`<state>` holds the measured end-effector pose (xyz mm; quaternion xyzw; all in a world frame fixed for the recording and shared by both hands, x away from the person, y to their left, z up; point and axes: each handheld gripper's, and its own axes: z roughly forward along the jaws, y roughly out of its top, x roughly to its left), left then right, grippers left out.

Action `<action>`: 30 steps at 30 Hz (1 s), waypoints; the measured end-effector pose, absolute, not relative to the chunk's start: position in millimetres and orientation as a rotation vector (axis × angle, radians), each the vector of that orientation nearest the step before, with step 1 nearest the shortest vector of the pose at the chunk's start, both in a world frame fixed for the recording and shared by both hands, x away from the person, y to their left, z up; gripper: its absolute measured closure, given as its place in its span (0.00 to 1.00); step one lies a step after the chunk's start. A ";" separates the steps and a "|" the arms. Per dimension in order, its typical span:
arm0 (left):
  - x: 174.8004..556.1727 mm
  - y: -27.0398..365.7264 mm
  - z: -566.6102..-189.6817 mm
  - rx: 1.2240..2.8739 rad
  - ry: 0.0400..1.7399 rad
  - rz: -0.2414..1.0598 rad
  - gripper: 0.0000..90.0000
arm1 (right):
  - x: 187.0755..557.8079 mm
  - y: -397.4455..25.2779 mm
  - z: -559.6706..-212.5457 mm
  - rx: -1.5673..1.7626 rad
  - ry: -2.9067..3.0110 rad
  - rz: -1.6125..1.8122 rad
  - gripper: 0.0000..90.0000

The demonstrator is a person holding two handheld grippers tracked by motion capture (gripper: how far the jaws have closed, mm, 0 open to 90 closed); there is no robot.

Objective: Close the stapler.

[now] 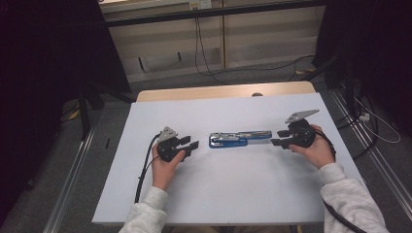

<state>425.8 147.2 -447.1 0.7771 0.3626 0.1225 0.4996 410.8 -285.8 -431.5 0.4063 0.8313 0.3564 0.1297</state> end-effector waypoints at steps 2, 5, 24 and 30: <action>428.1 145.2 -447.8 1.897 0.877 0.292 0.70 | 410.2 -286.7 -432.5 1.176 2.415 1.035 0.66; 431.4 142.5 -449.2 1.903 0.879 0.285 0.78 | 408.6 -287.5 -433.3 1.182 2.415 1.021 0.78; 449.5 112.4 -460.0 2.063 0.874 0.245 1.00 | 414.4 -283.1 -441.9 1.223 2.391 0.947 1.00; 453.5 100.3 -460.1 2.117 0.855 0.214 1.00 | 417.6 -276.5 -443.5 1.196 2.406 0.927 1.00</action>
